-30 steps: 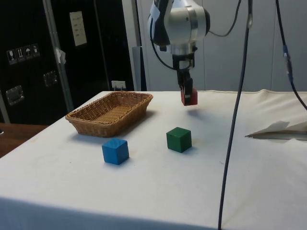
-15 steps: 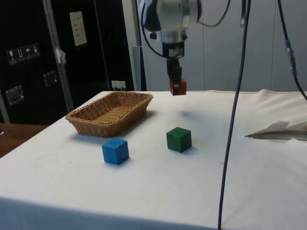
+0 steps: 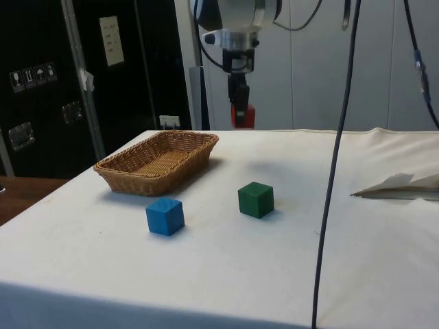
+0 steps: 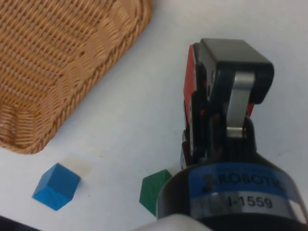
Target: Pick up exactly two blocks and place them into the basket.
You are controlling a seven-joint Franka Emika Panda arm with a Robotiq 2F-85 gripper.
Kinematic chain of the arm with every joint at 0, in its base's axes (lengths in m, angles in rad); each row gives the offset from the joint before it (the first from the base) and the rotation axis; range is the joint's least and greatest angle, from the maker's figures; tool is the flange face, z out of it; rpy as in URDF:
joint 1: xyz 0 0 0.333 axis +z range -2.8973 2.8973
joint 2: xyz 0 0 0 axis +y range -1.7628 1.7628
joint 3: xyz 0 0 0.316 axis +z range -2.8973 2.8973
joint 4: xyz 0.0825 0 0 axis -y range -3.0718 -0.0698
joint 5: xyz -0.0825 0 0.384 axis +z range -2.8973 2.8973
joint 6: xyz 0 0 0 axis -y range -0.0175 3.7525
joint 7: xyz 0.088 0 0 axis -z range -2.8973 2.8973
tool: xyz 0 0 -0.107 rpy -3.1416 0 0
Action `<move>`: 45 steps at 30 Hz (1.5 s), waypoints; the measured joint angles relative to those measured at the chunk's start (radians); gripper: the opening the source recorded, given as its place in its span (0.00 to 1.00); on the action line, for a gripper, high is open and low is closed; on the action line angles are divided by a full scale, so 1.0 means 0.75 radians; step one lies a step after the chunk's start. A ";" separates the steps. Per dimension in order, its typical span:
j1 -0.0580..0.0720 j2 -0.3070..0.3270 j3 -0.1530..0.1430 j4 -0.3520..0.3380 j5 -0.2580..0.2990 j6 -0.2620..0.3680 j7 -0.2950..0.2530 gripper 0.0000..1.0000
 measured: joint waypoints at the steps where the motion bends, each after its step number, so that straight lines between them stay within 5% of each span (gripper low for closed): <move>1: 0.004 -0.005 -0.001 0.003 0.000 -0.001 0.001 0.00; 6: 0.020 -0.024 -0.003 0.039 -0.003 -0.012 0.028 0.00; 15: 0.019 -0.012 0.005 0.131 -0.009 -0.073 0.083 0.00; 30: -0.027 0.120 0.101 0.303 0.113 -0.083 0.125 0.00; 45: -0.051 0.279 0.139 0.399 0.313 -0.080 0.080 0.00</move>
